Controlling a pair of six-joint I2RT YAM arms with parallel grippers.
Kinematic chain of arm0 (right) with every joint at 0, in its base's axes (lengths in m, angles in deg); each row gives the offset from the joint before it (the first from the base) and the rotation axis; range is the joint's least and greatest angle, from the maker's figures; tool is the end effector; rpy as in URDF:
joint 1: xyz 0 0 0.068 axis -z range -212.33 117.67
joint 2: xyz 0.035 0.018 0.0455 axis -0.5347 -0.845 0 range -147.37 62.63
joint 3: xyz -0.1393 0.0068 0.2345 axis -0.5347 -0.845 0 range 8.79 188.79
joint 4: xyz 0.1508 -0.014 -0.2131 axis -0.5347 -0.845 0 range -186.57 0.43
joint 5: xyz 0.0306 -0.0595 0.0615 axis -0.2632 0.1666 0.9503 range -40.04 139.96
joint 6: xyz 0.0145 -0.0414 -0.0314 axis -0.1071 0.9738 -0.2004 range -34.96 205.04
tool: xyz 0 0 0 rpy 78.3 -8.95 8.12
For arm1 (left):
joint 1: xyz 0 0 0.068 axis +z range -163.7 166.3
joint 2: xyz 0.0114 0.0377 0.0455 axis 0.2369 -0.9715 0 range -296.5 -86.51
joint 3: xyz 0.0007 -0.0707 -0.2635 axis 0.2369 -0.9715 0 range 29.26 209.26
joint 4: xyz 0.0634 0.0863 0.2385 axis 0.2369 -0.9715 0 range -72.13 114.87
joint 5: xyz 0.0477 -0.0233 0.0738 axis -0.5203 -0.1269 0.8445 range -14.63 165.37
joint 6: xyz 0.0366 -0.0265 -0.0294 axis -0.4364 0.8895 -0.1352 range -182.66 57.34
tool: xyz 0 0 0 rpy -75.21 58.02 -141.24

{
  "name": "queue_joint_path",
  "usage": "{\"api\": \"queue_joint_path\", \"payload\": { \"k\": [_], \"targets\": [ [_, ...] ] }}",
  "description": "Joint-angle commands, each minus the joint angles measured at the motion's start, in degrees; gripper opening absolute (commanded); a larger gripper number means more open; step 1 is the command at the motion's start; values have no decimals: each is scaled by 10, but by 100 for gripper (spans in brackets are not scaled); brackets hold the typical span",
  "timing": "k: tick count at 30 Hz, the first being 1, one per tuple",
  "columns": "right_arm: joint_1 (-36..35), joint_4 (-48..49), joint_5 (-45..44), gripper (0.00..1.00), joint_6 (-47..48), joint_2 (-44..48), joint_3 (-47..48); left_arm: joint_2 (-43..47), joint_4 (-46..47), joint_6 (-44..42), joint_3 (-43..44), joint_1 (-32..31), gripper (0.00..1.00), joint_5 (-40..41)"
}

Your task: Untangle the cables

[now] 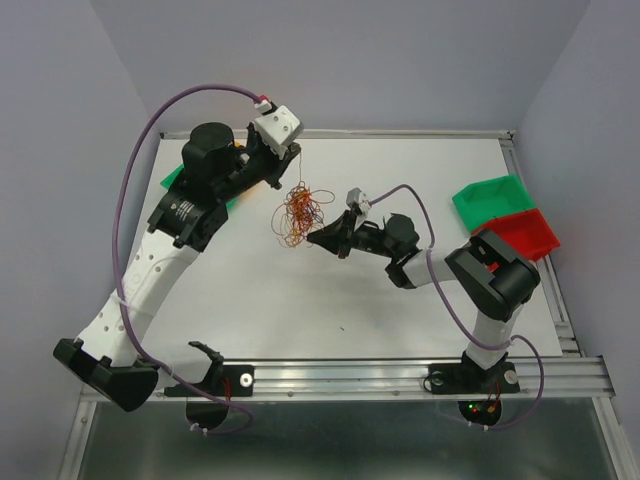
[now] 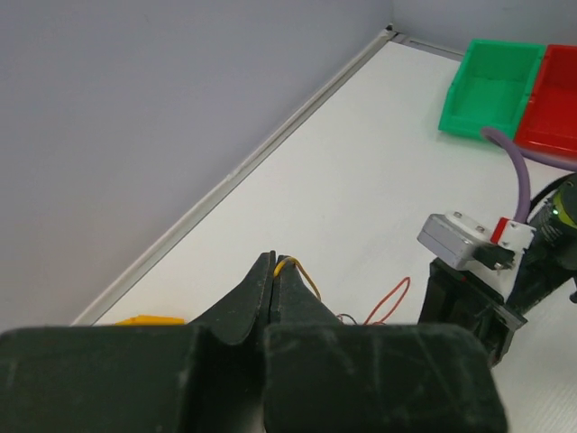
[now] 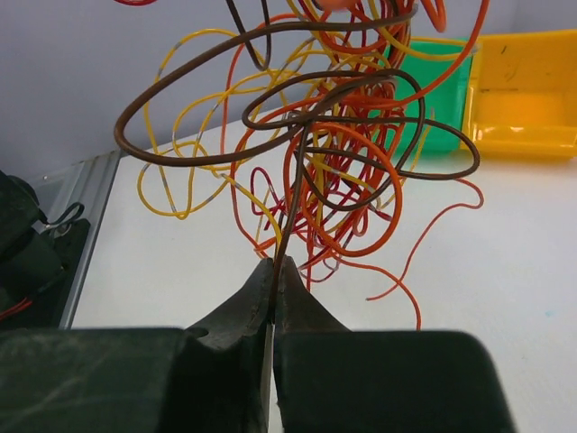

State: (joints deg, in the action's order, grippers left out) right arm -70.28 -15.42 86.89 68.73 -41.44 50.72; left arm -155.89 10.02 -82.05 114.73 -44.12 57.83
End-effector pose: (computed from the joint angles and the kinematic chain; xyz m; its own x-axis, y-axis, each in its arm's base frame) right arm 0.2642 0.2333 0.2023 -0.1109 0.1984 -0.9738 -0.9626 0.2222 0.1549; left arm 0.2133 -0.1377 0.4884 0.2643 0.2121 -0.9408 0.6942 0.6353 0.3382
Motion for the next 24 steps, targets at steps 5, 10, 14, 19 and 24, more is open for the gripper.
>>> {"api": "queue_joint_path", "payload": {
  "k": [5,10,14,19,24],
  "targets": [
    [-4,79,-95,1,-11,26,-77,7,82,-19,78,9,0,244],
    [-1,79,-221,0,-24,54,-178,-8,108,-32,142,88,0,337],
    [4,79,-303,1,-37,90,-244,-9,139,-25,154,163,0,345],
    [4,76,-387,0,-46,156,-319,-3,176,-39,132,186,0,371],
    [6,21,-483,1,-60,266,-380,6,165,-21,110,190,0,303]
  ]
}}
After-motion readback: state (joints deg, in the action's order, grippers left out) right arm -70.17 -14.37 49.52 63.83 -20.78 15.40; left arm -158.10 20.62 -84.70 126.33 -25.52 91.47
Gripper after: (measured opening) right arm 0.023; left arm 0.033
